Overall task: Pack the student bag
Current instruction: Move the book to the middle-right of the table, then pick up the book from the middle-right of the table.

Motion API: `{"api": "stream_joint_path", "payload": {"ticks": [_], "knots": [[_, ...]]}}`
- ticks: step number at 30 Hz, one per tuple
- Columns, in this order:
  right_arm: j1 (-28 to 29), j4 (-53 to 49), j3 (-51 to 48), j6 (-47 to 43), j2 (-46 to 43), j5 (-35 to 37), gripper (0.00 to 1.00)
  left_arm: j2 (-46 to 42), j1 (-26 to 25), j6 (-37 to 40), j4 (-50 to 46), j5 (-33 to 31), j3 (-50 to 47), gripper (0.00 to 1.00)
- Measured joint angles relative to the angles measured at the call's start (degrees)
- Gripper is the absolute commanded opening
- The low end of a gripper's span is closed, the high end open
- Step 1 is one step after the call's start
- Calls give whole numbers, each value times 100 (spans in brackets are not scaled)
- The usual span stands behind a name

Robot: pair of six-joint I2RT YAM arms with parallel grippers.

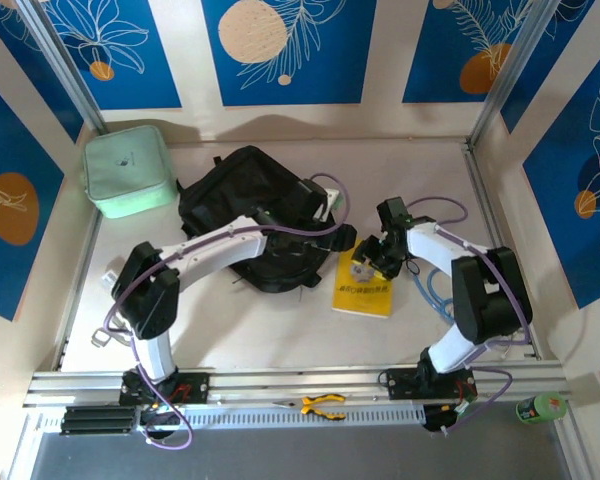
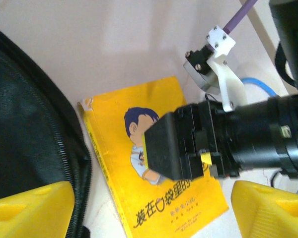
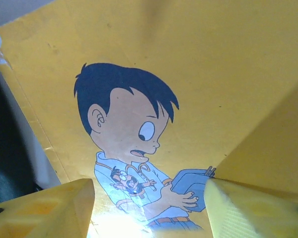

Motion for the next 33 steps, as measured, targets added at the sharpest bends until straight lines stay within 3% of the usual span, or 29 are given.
{"api": "stream_joint_path", "payload": {"ticks": [4,11,18,33], "knots": [[-26,-422,-96,46,-472,127,61,400,-210,-4,-273,39,358,69],[-538,-684,-210,81,-1091,531,49,879,-396,-101,-898,-37,857,54],[-734,-778,-472,-31,-868,538,46,1510,-420,-28,-1314,-101,1443,54],[-758,-634,-505,-308,-376,203,45,2358,-723,669,-1700,-957,1731,53]]}}
